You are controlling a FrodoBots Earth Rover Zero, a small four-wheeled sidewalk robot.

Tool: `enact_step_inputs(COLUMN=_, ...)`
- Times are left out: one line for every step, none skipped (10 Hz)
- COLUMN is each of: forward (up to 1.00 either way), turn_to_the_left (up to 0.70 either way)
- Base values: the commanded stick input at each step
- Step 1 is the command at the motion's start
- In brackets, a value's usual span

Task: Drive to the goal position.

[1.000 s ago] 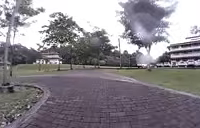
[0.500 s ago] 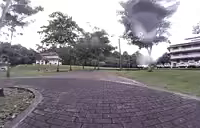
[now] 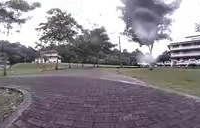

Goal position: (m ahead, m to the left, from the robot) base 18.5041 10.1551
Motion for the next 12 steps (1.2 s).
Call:
enact_step_inputs(forward=0.7, turn_to_the_left=0.0)
enact_step_inputs(forward=0.7, turn_to_the_left=0.0)
enact_step_inputs(forward=0.7, turn_to_the_left=0.0)
enact_step_inputs(forward=0.7, turn_to_the_left=0.0)
enact_step_inputs(forward=0.7, turn_to_the_left=0.0)
enact_step_inputs(forward=0.7, turn_to_the_left=0.0)
enact_step_inputs(forward=0.7, turn_to_the_left=0.0)
enact_step_inputs(forward=0.7, turn_to_the_left=0.0)
enact_step_inputs(forward=0.7, turn_to_the_left=0.0)
enact_step_inputs(forward=0.7, turn_to_the_left=0.0)
enact_step_inputs(forward=0.7, turn_to_the_left=0.0)
enact_step_inputs(forward=0.7, turn_to_the_left=0.0)
